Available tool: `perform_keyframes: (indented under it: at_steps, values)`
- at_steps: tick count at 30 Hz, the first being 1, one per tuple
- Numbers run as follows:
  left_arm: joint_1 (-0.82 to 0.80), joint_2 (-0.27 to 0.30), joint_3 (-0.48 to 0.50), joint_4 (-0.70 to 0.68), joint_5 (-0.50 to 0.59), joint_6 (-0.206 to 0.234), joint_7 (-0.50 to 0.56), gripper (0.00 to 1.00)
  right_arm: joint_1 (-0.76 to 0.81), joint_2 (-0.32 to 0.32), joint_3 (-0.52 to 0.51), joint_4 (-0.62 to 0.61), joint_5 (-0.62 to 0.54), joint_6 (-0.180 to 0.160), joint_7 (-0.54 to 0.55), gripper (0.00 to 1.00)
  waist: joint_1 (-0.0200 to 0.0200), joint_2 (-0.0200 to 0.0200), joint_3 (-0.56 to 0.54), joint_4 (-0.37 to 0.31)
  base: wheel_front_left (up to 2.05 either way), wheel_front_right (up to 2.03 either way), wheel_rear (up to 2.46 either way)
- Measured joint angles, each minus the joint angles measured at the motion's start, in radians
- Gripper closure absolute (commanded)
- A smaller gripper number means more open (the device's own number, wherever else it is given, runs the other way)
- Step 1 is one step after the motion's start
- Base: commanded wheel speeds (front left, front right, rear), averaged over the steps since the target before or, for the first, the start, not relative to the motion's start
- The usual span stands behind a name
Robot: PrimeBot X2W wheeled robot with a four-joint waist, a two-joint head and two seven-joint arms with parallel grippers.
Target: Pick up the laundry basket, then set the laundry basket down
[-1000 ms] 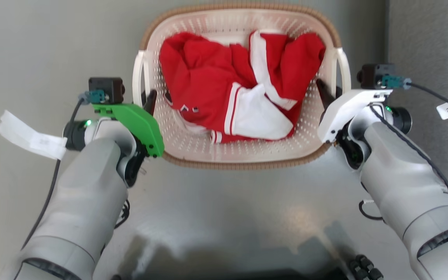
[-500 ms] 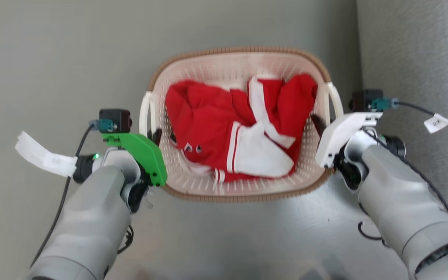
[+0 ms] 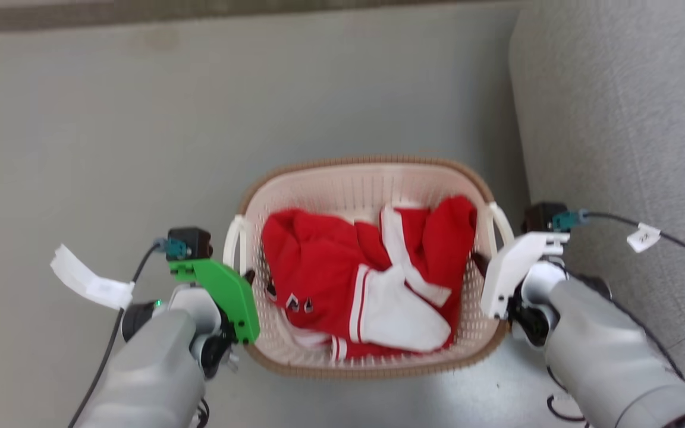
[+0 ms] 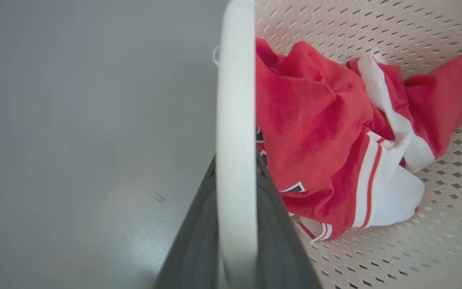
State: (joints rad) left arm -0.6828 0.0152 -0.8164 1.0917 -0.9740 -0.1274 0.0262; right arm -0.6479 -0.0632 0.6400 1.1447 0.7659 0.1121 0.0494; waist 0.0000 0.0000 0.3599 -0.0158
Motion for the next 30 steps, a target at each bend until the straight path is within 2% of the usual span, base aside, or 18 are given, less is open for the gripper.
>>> perform_keyframes:
  at_steps: [19, 30]
  values:
    - [0.162, -0.004, -0.047, 0.033, -0.068, 0.000, 0.082, 1.00, 0.176, 0.007, 0.079, -0.002, 0.071, -0.009, 0.083, 1.00, 0.0000, 0.0000, -0.242, -0.008, 0.00, 0.00, 0.00]
    - [0.171, -0.003, -0.054, 0.034, -0.081, 0.000, 0.087, 1.00, 0.186, 0.003, 0.098, -0.013, 0.089, -0.010, 0.090, 1.00, 0.0000, 0.0000, -0.324, -0.017, 0.00, 0.00, 0.00]
